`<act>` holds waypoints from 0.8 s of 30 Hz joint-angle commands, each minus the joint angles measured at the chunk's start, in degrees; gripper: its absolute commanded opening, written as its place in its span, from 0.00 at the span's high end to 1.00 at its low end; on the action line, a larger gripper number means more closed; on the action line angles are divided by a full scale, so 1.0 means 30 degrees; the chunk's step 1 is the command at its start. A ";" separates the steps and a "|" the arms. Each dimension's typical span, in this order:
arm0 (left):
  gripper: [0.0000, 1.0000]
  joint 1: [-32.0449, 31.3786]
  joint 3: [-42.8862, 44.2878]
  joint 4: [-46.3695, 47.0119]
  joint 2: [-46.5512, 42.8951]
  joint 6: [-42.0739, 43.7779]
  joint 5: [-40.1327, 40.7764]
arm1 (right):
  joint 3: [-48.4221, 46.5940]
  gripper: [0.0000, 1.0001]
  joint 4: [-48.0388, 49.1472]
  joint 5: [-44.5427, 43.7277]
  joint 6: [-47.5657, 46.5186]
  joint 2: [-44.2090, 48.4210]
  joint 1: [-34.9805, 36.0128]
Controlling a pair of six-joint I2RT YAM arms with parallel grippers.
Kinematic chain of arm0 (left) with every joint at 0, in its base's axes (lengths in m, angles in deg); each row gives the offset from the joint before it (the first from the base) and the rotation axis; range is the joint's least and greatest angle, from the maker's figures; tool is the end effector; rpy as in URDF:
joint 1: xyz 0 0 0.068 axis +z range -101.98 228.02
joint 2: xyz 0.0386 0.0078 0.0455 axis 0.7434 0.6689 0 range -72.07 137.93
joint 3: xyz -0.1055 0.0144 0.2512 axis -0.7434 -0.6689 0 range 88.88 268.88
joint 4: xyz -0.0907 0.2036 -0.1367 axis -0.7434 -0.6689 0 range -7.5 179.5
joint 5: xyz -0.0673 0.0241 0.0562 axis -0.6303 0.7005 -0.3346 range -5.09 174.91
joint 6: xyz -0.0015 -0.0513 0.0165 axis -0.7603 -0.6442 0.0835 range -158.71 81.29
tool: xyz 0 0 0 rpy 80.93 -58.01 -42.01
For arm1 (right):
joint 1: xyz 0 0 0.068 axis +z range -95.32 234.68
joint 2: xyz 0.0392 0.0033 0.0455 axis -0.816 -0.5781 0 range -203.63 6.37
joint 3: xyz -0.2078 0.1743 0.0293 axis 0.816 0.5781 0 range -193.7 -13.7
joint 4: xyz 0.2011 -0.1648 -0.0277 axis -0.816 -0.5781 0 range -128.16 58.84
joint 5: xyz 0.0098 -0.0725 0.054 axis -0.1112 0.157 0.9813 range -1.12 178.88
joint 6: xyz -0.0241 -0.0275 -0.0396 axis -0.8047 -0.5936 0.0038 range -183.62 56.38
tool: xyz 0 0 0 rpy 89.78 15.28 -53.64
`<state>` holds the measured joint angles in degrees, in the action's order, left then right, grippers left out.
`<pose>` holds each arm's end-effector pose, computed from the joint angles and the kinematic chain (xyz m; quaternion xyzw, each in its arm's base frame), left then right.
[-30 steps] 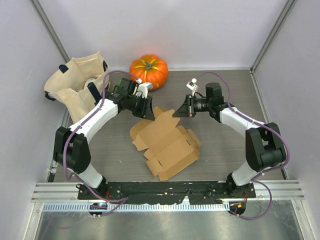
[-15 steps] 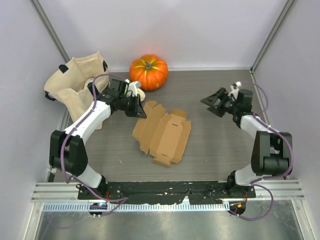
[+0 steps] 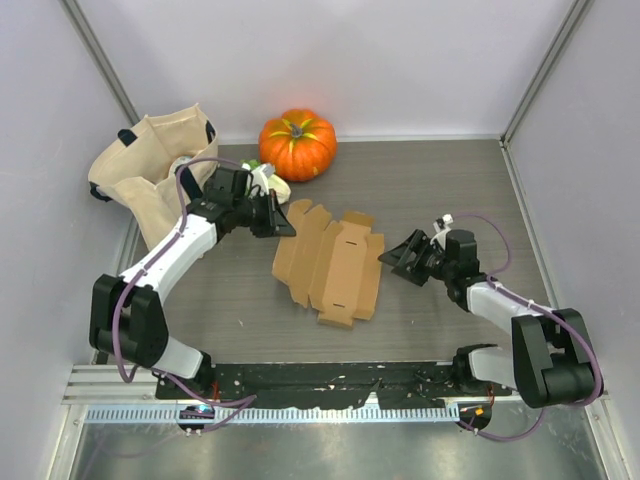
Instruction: Fold the paper box
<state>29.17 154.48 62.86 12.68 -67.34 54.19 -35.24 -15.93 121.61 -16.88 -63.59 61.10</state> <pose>0.2969 -0.1206 0.2778 0.0232 0.8986 -0.3708 0.2333 0.2204 0.0442 0.1612 0.1651 0.8385 0.4259 0.2973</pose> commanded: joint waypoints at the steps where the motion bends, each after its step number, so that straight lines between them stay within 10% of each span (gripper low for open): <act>1: 1.00 0.0014 -0.1033 0.2195 -0.1149 -0.1735 -0.0687 | 0.0061 0.28 0.2453 -0.1623 -0.0021 -0.0789 0.0848; 12: 0.99 0.0014 -0.3496 0.3019 -0.2673 -0.3086 0.0189 | -0.2076 0.58 0.4419 -0.1389 -0.0725 -0.6476 0.2256; 19: 0.37 -0.0015 -0.3968 0.0238 -0.5249 -0.1360 0.4550 | -0.4680 0.95 -0.0261 -0.2062 -0.4323 -0.6126 0.2256; 24: 0.35 -0.0103 -0.3151 -0.0732 -0.6541 -0.0422 0.6285 | -0.8225 0.99 -0.4945 -0.1858 -0.8161 -0.6623 0.2665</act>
<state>29.12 142.29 62.95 -4.63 -72.10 67.09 -52.18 -20.17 116.54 -29.73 -83.61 68.00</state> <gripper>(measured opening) 0.662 0.032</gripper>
